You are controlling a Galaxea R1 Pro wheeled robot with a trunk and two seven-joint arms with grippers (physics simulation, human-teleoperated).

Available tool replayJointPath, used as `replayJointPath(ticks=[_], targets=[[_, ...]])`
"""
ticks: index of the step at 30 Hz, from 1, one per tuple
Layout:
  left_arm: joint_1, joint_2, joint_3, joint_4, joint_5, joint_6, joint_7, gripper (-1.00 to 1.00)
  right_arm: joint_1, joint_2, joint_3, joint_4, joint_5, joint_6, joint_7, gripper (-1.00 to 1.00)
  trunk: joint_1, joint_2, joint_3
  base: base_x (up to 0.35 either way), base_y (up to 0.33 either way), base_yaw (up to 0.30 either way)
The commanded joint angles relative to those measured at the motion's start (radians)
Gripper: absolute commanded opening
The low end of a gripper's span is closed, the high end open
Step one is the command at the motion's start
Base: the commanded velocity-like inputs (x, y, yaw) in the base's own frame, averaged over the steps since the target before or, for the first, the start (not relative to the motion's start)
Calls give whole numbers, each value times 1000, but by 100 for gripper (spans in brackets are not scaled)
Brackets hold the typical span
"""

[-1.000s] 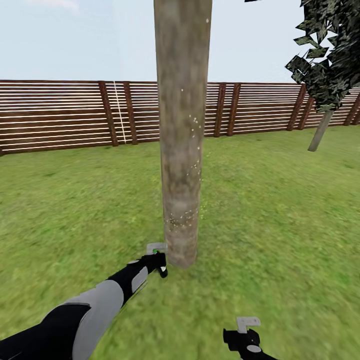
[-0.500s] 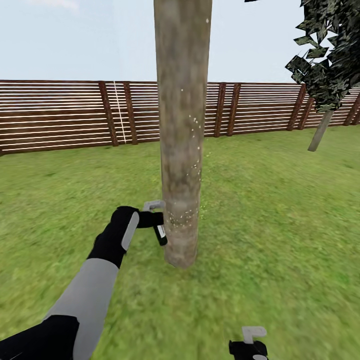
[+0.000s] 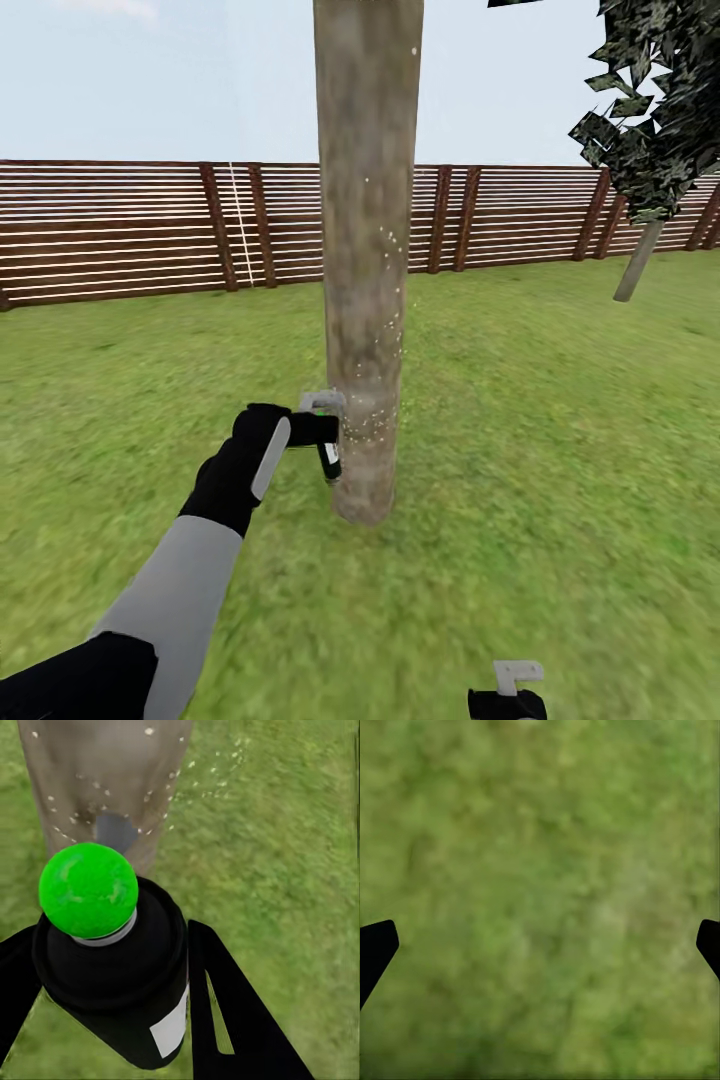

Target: In the garden, pick up the pesticide atomizer on the floor and spray pesticide onto both trees until each tree trunk is fully covered.

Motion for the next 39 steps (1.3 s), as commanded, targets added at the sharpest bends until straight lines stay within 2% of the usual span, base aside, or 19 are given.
replayJointPath(ticks=[1, 2, 3, 4, 6, 8, 14, 15, 17, 19, 26, 29, 33, 39], targets=[[-1, 0, -1, -36, 5, 15, 4, -100, -2, 1, 2, 4, 3, -7, -4, 100, 0, 0, -1, -11, 2, 0], [-24, 0, -1, -74, 4, 49, 4, -100, -2, 1, 2, 4, 3, -7, -4, 100, 0, 0, -1, -4, 1, 0], [-86, 0, -1, -62, 4, 63, 3, -100, -1, 5, 2, 4, 3, -7, -3, 100, 0, 0, -1, -2, 0, 0], [-115, 0, -2, -36, 4, 67, 3, -100, -1, 6, 2, 4, 3, -7, -3, 100, 0, 0, -1, -1, 0, 0], [-189, 0, -1, 39, 4, 70, 3, -100, 1, 7, 2, 4, 3, -7, -3, 100, 0, 0, -1, 0, 0, 0], [-292, 0, 0, 139, 4, 73, 2, -100, 1, 5, 2, 4, 3, -7, -3, 100, 0, 0, -1, 0, 0, 0], [-521, 0, 2, 308, 5, 76, 2, -100, 6, 6, 2, 4, 2, -7, -3, 100, 0, 0, -1, 0, 0, 0], [-577, 0, 3, 353, 6, 77, 1, -100, 6, 6, 2, 4, 2, -7, -3, 100, 0, 0, -1, 0, 0, 0], [-643, 0, 6, 391, 12, 78, -1, -100, 7, 5, 2, 4, 2, -7, -3, 100, 0, 0, -1, -10, 0, 0], [-661, 0, 11, 403, 14, 78, -1, -100, 7, 5, 2, 4, 2, -7, -3, 100, 0, 0, -1, -168, 0, 0], [-669, 0, 5, 399, 13, 75, -1, -100, 7, 6, 2, 4, 2, -7, -3, 100, 0, 0, -1, -100, 23, 0], [-734, 0, 5, 402, 12, 76, 0, -100, 8, 6, 2, 4, 2, -7, -3, 100, 0, 0, -1, -7, 2, 0], [-859, 0, 6, 449, 12, 78, 1, -100, 8, 7, 2, 4, 2, -7, -3, 100, 0, 0, -1, -1, 0, 0], [-903, 0, 8, 467, 11, 76, 3, -100, 8, 7, 2, 4, 2, -7, -3, 100, 0, 0, -1, 0, 0, 0]])
